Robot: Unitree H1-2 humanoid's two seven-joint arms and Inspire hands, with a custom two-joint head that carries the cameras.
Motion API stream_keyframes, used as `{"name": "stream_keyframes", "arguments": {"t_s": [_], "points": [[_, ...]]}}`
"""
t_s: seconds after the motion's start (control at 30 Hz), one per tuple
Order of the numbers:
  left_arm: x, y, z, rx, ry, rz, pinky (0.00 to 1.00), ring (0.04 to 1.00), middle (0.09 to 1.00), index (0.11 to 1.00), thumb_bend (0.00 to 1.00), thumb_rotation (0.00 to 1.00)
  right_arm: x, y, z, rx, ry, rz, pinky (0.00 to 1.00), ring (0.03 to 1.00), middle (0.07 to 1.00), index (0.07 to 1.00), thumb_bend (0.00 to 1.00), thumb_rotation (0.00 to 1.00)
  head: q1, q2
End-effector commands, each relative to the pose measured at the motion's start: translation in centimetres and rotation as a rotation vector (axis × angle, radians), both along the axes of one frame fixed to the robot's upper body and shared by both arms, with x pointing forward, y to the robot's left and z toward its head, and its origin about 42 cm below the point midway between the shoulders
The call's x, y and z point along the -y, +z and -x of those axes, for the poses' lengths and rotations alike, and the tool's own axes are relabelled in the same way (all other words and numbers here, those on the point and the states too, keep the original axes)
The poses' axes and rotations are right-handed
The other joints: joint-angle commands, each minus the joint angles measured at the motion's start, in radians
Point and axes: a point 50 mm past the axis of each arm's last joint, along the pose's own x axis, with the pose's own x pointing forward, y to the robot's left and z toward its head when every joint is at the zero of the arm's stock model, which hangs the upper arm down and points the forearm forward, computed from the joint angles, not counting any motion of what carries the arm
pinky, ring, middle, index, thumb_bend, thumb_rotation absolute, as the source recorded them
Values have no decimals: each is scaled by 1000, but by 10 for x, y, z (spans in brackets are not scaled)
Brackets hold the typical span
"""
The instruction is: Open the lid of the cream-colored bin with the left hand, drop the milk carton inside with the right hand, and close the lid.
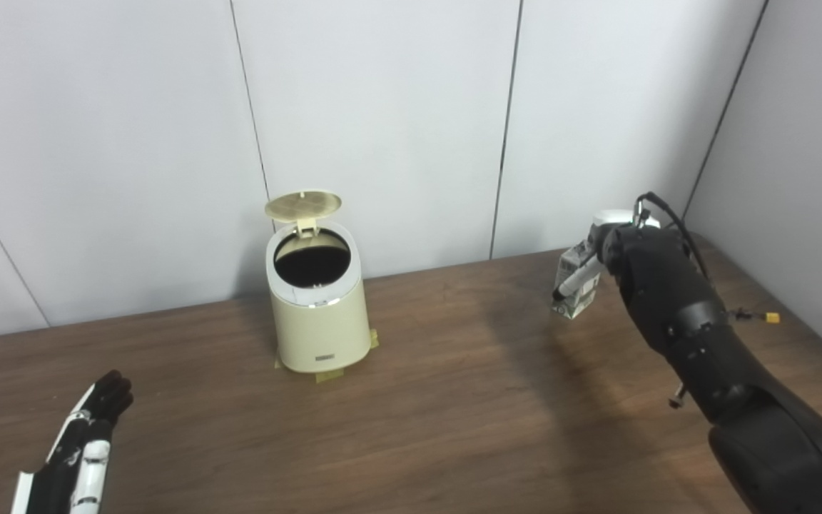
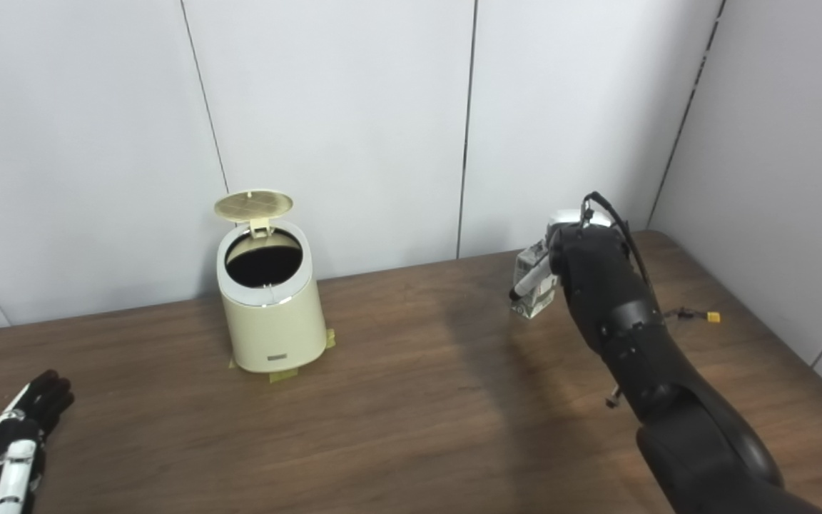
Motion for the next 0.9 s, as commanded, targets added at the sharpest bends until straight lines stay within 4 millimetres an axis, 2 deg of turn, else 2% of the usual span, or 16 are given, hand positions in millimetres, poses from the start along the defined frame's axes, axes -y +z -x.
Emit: {"name": "stream_keyframes", "arguments": {"t_s": [0.0, 0.17, 0.2, 0.27, 0.3, 0.37, 0.4, 0.47, 0.6, 0.77, 0.8, 0.83, 0.87], "points": [[2, 16, -2, 73, -10, -17, 991, 902, 893, 892, 328, 779, 11, 43, -6, 141, -15, 46, 435, 595, 697, 749, 909, 520, -1, 2], [2, 15, -2, 72, -14, -22, 992, 905, 891, 893, 336, 784, 11, 42, -4, 259, -1, 69, 456, 591, 664, 691, 875, 424, -1, 2], [2, 15, -2, 72, -16, -21, 997, 912, 894, 896, 329, 788, 11, 43, -3, 294, 3, 79, 436, 557, 635, 670, 859, 472, 0, 2], [2, 14, -2, 68, -17, -18, 1000, 916, 895, 900, 331, 791, 9, 44, -2, 346, 1, 88, 377, 483, 582, 660, 853, 448, 0, 2], [3, 14, -2, 64, -15, -18, 1000, 915, 893, 899, 329, 791, 9, 44, -2, 368, 0, 92, 348, 454, 562, 684, 842, 444, -1, 2], [3, 14, -1, 62, -15, -20, 1000, 916, 891, 899, 327, 789, 10, 43, -3, 400, 0, 100, 348, 453, 552, 643, 827, 454, -1, 2], [3, 14, -1, 62, -16, -20, 1000, 916, 892, 900, 322, 787, 11, 42, -3, 422, 1, 97, 340, 436, 524, 587, 824, 457, -1, 3], [4, 13, -1, 61, -18, -19, 1000, 915, 894, 904, 312, 784, 12, 41, -3, 455, 2, 89, 315, 402, 489, 565, 810, 428, 0, 3], [5, 13, 0, 52, -23, -21, 1000, 915, 897, 905, 326, 781, 11, 41, -1, 517, 5, 53, 265, 348, 449, 581, 794, 330, 2, 5], [5, 13, 0, 43, -28, -21, 1000, 922, 906, 913, 319, 800, 12, 36, -1, 560, 9, 17, 239, 316, 414, 522, 790, 238, 3, 6], [5, 13, 0, 44, -29, -22, 1000, 921, 905, 911, 316, 801, 12, 36, -1, 559, 11, 11, 250, 329, 425, 504, 660, 195, 2, 7], [5, 13, 0, 45, -29, -23, 1000, 921, 905, 910, 313, 801, 13, 36, -1, 559, 12, 6, 261, 337, 431, 493, 580, 168, 2, 7], [5, 13, 0, 46, -27, -24, 1000, 921, 905, 910, 312, 801, 13, 37, -1, 558, 13, -1, 265, 340, 433, 489, 552, 159, 2, 6]]}}
